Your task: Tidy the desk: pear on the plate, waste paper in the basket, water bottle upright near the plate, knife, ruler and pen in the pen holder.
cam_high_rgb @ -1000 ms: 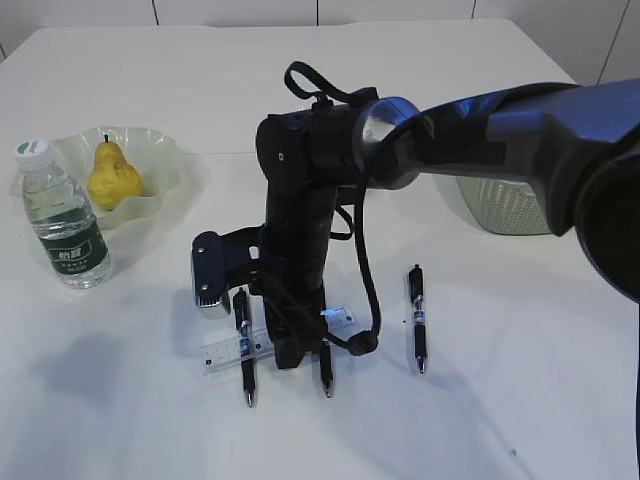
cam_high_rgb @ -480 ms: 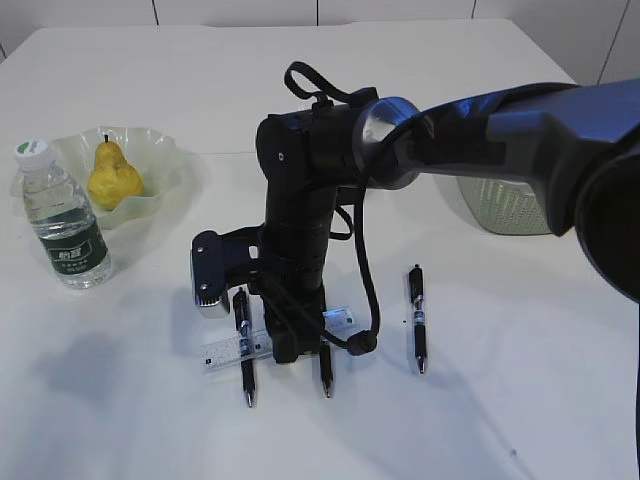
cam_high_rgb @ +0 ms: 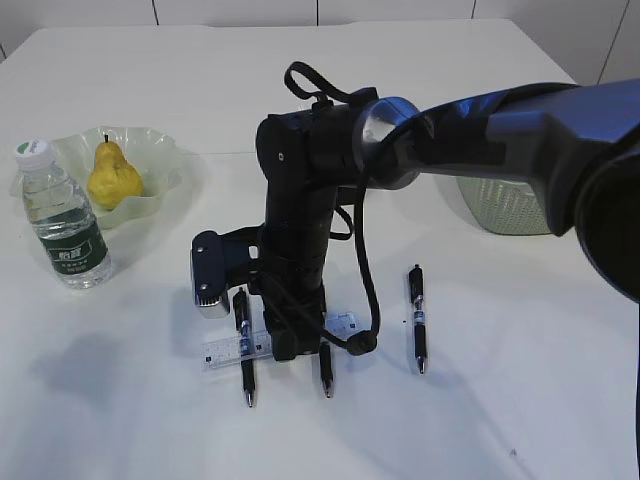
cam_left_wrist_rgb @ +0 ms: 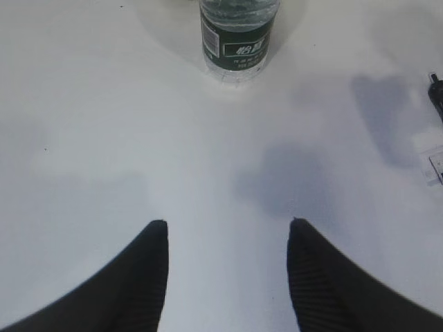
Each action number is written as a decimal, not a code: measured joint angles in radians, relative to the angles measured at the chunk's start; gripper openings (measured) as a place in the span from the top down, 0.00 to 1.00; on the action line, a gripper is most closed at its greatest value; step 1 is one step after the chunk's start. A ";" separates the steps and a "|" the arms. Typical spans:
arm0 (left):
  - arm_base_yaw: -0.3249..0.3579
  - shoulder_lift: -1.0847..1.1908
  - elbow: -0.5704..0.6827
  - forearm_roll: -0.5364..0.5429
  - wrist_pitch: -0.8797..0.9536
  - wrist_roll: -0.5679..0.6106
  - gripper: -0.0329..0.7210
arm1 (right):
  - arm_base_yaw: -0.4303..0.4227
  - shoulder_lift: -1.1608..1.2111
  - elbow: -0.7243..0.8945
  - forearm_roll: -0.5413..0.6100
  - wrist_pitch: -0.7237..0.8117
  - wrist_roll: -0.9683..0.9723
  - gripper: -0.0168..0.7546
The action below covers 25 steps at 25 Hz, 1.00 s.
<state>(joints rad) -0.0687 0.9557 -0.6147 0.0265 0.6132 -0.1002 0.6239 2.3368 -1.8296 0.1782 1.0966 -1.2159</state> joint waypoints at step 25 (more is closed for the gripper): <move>0.000 0.000 0.000 -0.002 0.000 0.000 0.45 | 0.000 0.000 -0.086 0.044 0.043 0.196 0.59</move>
<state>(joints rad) -0.0687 0.9557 -0.6147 0.0249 0.6132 -0.1002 0.6239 2.3368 -1.9152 0.2224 1.1401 -1.0201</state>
